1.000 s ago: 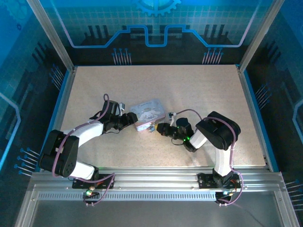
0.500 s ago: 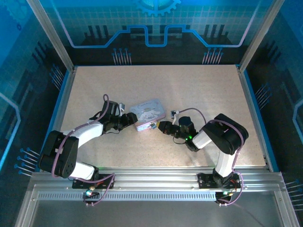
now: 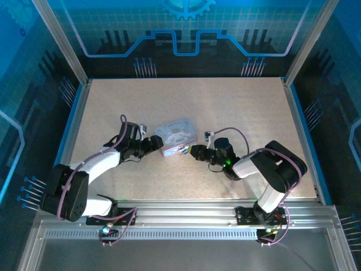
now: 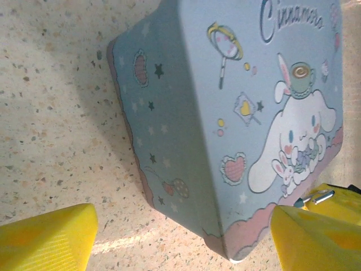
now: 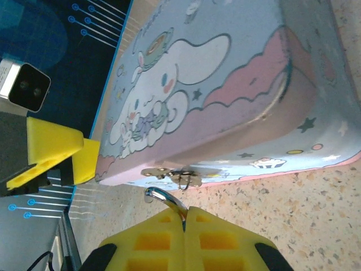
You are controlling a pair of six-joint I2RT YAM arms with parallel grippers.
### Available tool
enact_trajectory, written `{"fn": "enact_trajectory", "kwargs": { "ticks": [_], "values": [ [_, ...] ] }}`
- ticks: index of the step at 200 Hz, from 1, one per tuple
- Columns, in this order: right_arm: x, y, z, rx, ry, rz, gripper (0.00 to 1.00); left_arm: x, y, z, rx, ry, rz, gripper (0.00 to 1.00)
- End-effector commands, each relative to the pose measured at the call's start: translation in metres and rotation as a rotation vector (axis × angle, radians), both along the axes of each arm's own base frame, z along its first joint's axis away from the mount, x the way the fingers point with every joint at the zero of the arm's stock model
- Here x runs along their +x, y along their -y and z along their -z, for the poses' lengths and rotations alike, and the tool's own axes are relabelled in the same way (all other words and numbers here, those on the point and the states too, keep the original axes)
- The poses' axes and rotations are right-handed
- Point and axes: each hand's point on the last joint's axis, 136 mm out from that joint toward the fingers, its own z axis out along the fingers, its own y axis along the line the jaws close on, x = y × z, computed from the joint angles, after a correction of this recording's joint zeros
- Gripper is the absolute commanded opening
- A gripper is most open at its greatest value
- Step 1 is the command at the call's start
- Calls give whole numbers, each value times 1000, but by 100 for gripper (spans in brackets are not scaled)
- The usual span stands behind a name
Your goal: Unlock a padlock with a key
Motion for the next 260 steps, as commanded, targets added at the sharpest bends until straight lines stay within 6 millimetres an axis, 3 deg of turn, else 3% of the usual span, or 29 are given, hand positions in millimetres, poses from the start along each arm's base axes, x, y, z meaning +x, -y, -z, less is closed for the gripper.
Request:
{"fn": "enact_trajectory", "kwargs": {
  "ticks": [1,60,134,185,260],
  "values": [
    [-10,7,3,-75,-11,-41,7,-2,-6,-12,22,48,-17,83],
    [-33,23,-8,-213,0,-120,8,-16,-35,-48,122,252,-80,98],
    [-77,41,-25,-349,-34,-283,8,-34,-60,-74,185,397,-146,99],
    [-106,58,-5,-435,-133,-352,9,-37,-63,-72,194,394,-152,99],
    [-103,59,21,-465,-208,-363,9,-38,-65,-69,203,384,-160,99]
  ]
}}
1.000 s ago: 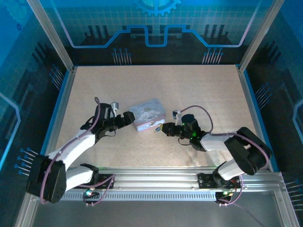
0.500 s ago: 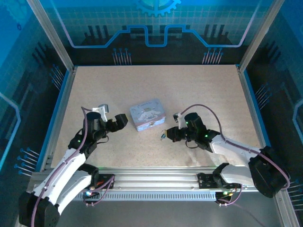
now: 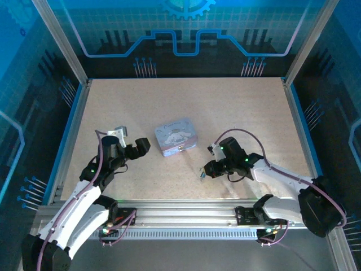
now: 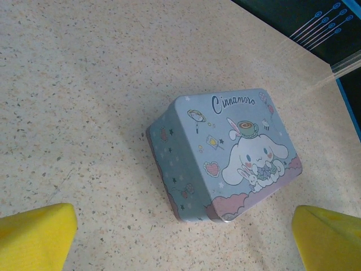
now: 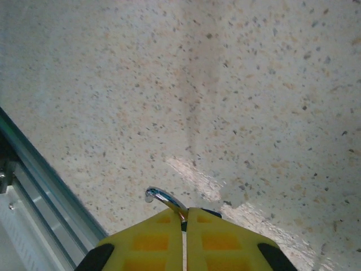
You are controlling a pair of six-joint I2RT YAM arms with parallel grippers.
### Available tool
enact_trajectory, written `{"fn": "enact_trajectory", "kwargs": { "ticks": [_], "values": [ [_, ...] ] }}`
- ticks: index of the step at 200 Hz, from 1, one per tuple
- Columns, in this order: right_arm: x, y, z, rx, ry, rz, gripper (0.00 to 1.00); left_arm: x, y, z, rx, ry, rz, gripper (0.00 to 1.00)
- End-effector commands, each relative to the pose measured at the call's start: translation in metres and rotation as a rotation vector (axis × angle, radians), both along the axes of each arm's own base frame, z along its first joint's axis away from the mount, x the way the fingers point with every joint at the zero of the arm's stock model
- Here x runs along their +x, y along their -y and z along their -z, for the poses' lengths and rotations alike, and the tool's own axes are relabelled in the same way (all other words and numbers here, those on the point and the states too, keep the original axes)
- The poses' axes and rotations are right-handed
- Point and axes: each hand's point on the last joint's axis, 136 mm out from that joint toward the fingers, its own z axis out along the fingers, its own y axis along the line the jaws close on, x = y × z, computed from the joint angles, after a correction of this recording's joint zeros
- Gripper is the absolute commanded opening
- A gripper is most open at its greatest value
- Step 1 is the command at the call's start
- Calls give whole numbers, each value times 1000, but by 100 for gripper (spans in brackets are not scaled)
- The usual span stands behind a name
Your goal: Unlock a padlock with a key
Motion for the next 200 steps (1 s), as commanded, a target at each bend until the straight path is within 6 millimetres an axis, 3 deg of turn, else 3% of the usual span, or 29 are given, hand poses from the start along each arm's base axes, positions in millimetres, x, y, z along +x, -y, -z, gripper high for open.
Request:
{"fn": "enact_trajectory", "kwargs": {
  "ticks": [1,69,133,200],
  "values": [
    [-4,0,9,-7,-42,-23,9,-3,-6,9,33,-12,-14,99],
    [4,-5,26,-7,-85,-10,10,-2,-8,11,37,-17,-24,99],
    [7,-7,33,-5,-102,-2,20,-2,-9,10,33,-19,-27,99],
    [13,-4,16,6,-34,17,30,-2,-8,7,18,-18,-32,99]
  ]
}}
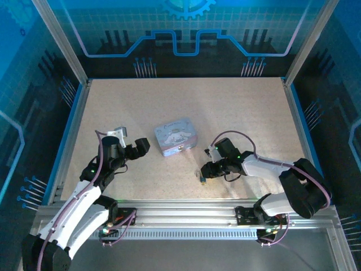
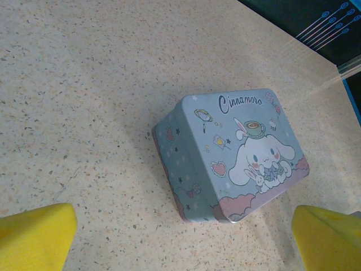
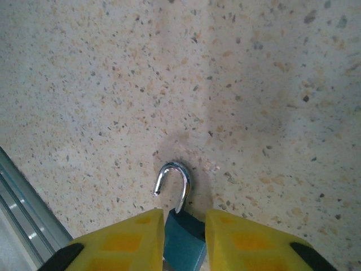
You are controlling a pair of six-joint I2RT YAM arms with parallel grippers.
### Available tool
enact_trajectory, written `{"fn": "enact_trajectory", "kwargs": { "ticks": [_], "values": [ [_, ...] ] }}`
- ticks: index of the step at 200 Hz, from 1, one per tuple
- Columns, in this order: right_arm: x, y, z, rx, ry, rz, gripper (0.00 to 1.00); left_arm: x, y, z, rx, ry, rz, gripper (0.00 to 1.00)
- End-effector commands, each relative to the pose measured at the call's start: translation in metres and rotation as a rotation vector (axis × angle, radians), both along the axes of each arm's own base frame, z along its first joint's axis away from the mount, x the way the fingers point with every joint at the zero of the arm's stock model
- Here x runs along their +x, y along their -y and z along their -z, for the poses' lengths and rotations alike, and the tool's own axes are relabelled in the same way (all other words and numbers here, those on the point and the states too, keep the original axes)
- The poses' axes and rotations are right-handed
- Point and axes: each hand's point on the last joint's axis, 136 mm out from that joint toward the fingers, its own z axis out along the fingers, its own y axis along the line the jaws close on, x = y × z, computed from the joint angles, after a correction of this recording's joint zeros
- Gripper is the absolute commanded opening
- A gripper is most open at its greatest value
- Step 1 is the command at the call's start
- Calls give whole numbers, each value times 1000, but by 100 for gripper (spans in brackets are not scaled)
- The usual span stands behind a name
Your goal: Unlock a padlock with a key
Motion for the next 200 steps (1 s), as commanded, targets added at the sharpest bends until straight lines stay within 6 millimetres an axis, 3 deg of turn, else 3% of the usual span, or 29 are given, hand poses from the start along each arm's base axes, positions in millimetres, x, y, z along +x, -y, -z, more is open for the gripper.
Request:
{"fn": "enact_trajectory", "kwargs": {
  "ticks": [1,107,149,200],
  "values": [
    [9,1,-17,27,53,21,31,-1,-5,3,9,-10,-20,99],
    [44,44,-68,-48,350,135,59,5,-7,-26,-42,29,-56,99],
    [67,69,-87,-67,505,205,74,11,-19,-42,8,83,-106,99],
    [102,118,-102,-107,624,384,100,26,-49,-60,216,213,-193,99]
  ]
}}
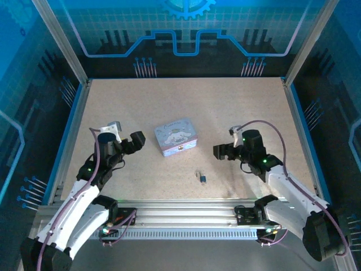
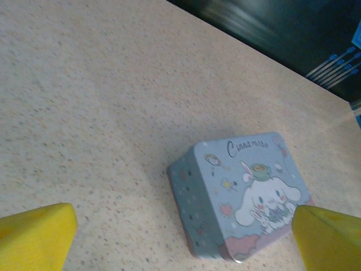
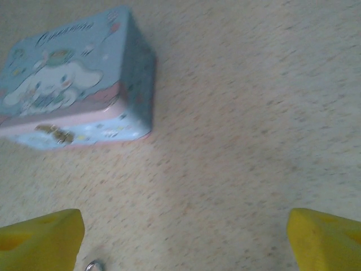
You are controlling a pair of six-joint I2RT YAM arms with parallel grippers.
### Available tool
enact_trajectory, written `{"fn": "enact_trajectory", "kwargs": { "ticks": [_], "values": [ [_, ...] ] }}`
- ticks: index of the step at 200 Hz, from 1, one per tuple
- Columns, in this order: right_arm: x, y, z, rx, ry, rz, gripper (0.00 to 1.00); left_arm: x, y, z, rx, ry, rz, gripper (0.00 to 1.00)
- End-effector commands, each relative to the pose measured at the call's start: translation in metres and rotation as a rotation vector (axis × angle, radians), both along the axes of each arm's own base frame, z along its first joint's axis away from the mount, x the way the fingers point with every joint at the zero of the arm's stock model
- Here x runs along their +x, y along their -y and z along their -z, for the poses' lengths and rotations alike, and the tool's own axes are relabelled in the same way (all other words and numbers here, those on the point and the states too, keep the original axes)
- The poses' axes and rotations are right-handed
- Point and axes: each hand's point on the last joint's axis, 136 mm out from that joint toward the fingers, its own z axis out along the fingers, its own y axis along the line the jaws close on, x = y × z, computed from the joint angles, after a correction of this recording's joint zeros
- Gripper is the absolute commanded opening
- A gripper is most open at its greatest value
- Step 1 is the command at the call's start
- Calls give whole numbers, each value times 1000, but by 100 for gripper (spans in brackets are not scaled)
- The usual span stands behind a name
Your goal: Unlock a padlock with a key
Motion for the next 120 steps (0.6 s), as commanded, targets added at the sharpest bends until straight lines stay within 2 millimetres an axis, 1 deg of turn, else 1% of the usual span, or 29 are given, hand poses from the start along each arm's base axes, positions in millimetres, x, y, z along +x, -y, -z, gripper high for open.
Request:
{"fn": "enact_trajectory", "kwargs": {
  "ticks": [1,26,46,72,96,108,120],
  "values": [
    [18,25,-8,-19,80,89,100,13,-25,-28,156,126,-78,99],
    [37,48,-14,-9,132,175,100,21,-44,-37,292,218,-150,99],
    [50,62,-14,-1,151,225,100,26,-52,-33,371,277,-168,99],
    [70,74,-15,-32,174,255,100,32,-53,-16,425,307,-154,99],
    [89,76,-18,-27,194,250,100,37,-58,6,454,260,-157,99],
    [96,77,-20,-62,204,232,100,41,-60,18,462,229,-152,99],
    [102,83,-18,-111,208,245,100,44,-62,29,464,201,-145,99]
  ]
}}
